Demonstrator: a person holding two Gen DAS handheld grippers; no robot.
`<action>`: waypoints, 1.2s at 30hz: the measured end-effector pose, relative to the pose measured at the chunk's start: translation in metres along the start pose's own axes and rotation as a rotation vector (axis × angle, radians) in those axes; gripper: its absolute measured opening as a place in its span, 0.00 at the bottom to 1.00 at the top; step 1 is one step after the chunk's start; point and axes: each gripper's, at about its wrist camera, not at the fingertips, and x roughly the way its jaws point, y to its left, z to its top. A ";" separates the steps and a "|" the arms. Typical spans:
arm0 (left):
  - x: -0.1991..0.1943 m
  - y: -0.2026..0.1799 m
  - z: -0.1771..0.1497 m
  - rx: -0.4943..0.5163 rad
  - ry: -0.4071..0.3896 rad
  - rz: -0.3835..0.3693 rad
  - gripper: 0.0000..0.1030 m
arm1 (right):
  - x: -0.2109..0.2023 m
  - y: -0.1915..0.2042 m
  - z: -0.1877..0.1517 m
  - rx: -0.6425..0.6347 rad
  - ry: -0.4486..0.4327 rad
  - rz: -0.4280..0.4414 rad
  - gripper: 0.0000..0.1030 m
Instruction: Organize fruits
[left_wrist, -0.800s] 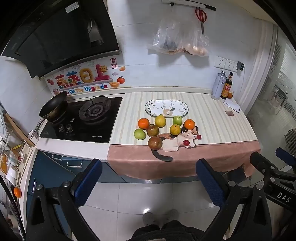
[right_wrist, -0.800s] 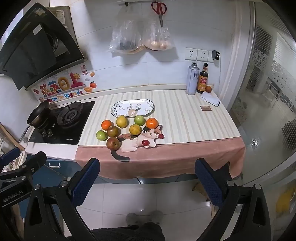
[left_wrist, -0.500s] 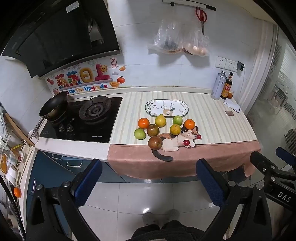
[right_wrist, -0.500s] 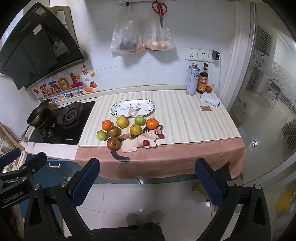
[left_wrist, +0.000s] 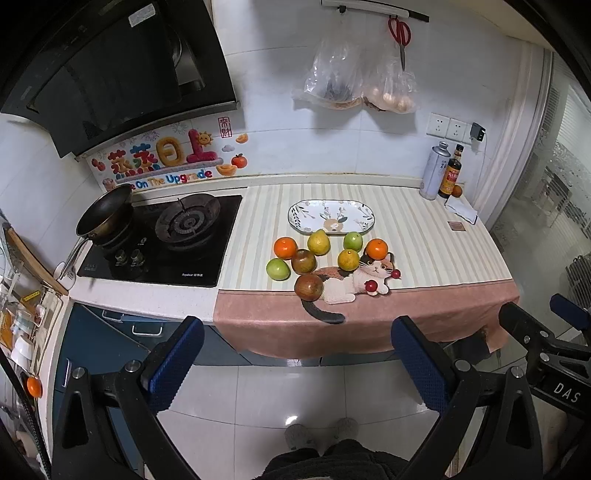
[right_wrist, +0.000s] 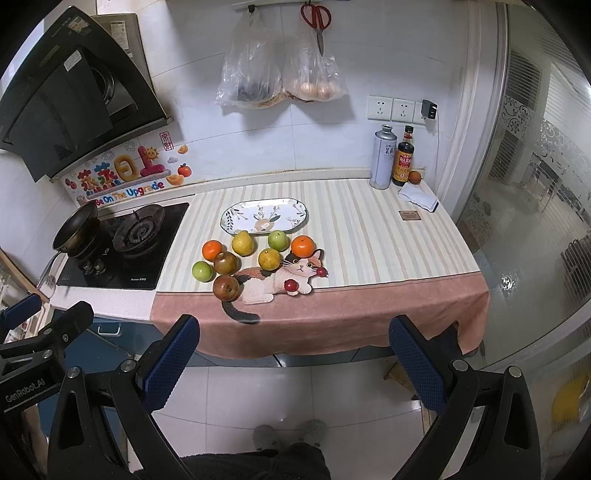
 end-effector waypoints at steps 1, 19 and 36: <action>0.000 -0.001 0.000 0.001 0.001 -0.001 1.00 | 0.000 0.000 0.000 0.001 -0.001 0.001 1.00; 0.002 -0.004 0.001 0.000 0.009 -0.004 1.00 | 0.000 0.000 0.001 0.000 0.002 0.002 1.00; -0.002 0.005 -0.006 -0.017 0.009 -0.002 1.00 | -0.004 0.003 -0.009 -0.009 -0.002 0.019 1.00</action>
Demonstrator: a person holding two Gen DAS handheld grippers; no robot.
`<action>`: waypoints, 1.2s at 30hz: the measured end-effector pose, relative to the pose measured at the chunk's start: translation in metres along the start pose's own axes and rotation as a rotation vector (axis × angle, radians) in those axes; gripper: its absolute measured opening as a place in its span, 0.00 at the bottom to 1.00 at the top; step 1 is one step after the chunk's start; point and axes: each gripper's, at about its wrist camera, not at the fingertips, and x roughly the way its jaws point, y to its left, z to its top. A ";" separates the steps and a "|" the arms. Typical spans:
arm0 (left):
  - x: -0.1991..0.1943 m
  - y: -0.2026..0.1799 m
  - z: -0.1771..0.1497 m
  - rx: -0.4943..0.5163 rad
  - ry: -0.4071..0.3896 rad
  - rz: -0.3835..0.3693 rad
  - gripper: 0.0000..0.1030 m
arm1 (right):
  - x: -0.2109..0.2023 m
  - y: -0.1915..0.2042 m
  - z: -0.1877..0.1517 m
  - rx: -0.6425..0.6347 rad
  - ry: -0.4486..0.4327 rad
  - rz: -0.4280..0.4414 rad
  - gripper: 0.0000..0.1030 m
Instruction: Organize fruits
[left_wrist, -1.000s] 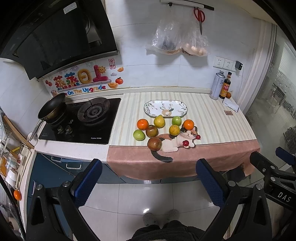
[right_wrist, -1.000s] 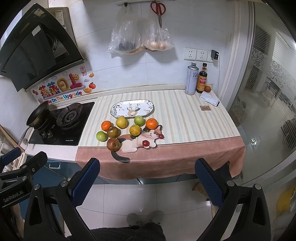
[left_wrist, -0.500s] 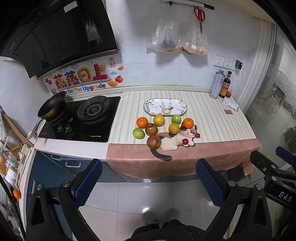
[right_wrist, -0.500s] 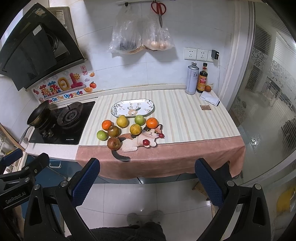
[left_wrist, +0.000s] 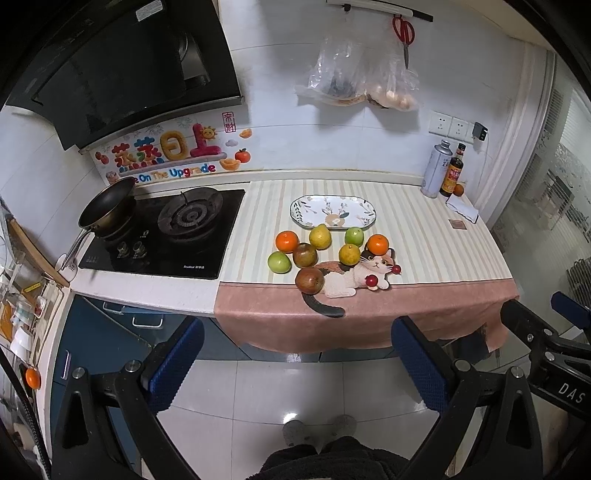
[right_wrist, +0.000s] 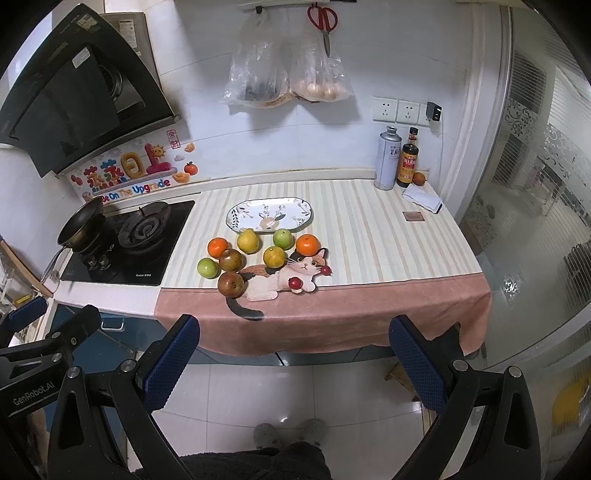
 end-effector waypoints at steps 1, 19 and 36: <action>0.000 0.001 0.000 0.001 0.000 -0.001 1.00 | -0.001 0.000 0.000 -0.001 -0.001 0.000 1.00; -0.004 0.004 -0.002 -0.004 -0.009 0.001 1.00 | -0.003 0.000 0.004 -0.001 -0.010 -0.001 1.00; -0.002 0.003 0.011 -0.008 -0.066 0.007 1.00 | -0.002 0.000 0.009 0.067 -0.092 0.015 1.00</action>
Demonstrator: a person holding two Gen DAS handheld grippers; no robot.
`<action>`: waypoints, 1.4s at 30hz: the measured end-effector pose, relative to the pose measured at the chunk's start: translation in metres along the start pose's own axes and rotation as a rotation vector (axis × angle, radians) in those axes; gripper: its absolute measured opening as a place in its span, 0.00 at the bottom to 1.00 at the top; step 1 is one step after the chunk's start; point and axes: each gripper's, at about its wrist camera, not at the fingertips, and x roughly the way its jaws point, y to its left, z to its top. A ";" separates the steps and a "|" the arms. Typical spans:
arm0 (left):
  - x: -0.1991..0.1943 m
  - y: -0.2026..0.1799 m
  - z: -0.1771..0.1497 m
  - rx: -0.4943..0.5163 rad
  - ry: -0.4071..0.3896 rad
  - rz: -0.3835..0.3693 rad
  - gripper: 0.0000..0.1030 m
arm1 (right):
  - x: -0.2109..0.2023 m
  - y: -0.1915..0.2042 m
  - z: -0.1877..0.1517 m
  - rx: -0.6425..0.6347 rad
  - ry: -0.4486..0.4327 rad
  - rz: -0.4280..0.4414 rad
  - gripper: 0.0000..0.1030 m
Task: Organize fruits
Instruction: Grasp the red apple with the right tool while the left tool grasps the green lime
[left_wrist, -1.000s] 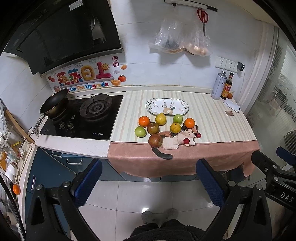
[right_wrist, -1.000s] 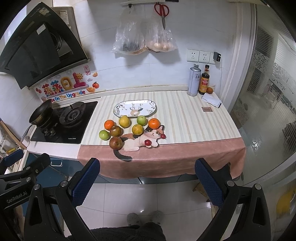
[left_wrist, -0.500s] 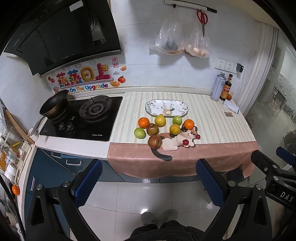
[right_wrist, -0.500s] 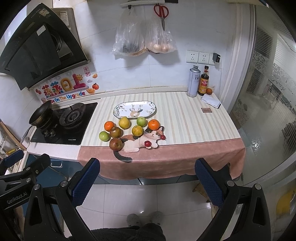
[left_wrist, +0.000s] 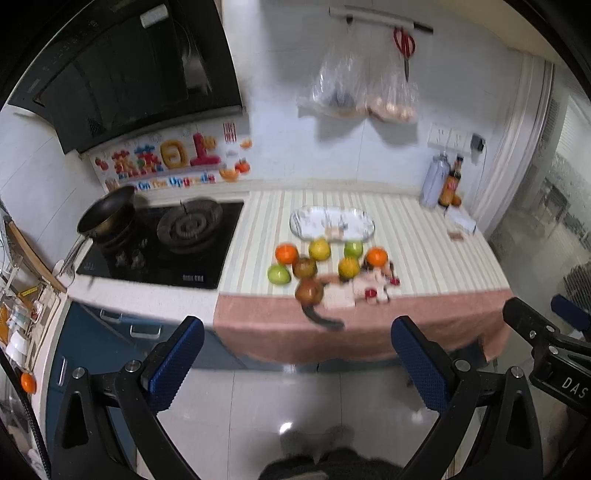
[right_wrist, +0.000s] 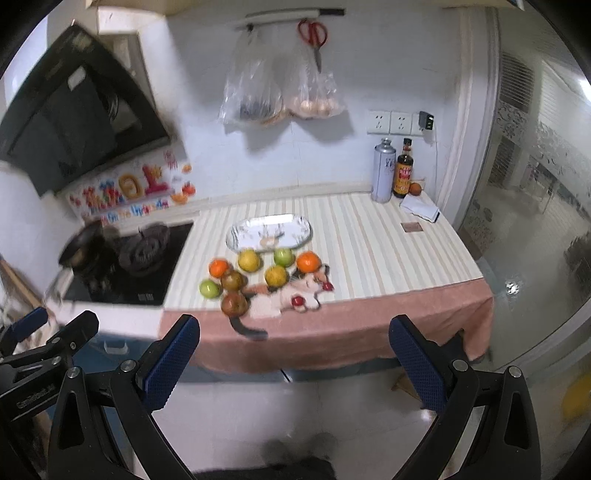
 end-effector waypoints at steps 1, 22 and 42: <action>0.002 0.001 0.004 0.005 -0.030 0.030 1.00 | 0.003 -0.001 0.001 0.017 -0.011 0.009 1.00; 0.242 0.091 0.039 -0.129 0.265 0.099 1.00 | 0.262 0.000 0.010 0.132 0.286 0.053 0.95; 0.461 0.099 0.032 -0.273 0.714 0.053 0.95 | 0.567 0.120 -0.052 0.078 0.847 0.392 0.80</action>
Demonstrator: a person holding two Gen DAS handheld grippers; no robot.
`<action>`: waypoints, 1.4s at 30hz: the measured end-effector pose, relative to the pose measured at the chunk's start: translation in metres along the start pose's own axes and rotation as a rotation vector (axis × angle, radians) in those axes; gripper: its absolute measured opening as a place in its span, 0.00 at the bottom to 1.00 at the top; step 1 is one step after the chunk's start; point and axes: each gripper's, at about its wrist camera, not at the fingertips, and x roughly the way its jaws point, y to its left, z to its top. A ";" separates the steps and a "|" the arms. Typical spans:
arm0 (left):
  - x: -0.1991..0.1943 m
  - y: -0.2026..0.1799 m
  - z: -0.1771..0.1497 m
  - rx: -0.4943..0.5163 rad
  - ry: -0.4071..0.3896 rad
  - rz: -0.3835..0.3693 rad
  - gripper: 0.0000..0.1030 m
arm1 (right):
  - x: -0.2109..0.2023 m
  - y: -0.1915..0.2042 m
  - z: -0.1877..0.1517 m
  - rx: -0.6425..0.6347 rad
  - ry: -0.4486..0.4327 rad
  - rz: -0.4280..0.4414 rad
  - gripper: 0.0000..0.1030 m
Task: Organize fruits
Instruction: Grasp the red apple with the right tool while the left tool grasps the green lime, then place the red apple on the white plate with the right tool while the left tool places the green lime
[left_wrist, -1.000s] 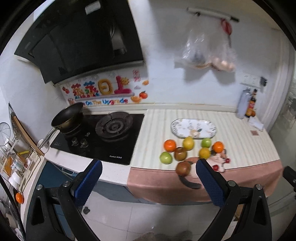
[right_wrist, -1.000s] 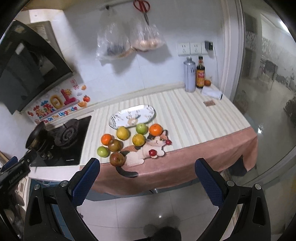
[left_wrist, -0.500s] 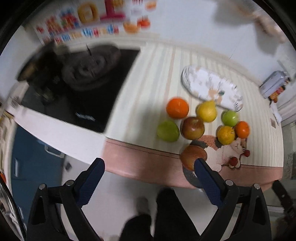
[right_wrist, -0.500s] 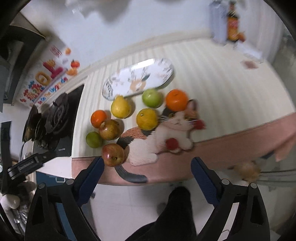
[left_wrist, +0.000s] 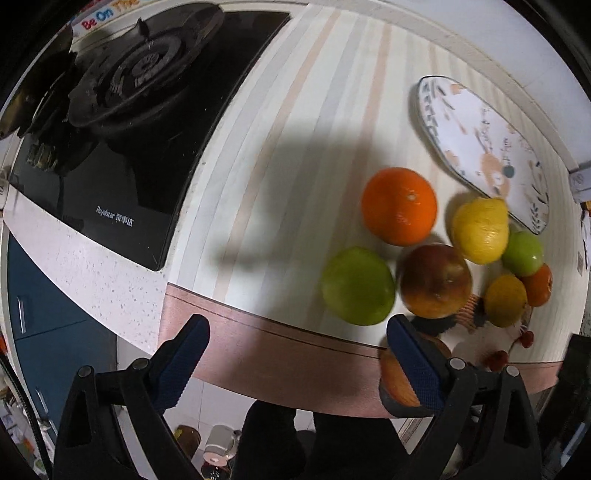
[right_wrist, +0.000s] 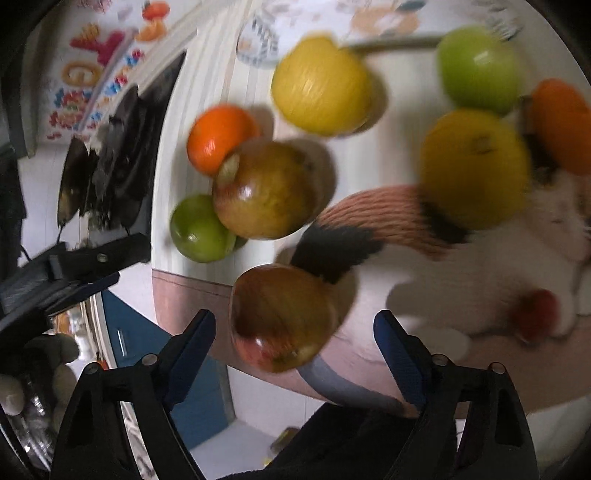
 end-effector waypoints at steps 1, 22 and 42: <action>0.002 0.002 0.002 -0.004 0.005 0.005 0.95 | 0.013 0.003 0.004 -0.010 0.027 0.014 0.74; 0.054 -0.026 0.006 0.075 0.048 -0.131 0.62 | -0.005 -0.007 0.010 -0.111 -0.007 -0.196 0.66; 0.014 -0.041 -0.009 0.087 -0.038 -0.130 0.53 | -0.043 -0.001 0.008 -0.122 -0.094 -0.155 0.65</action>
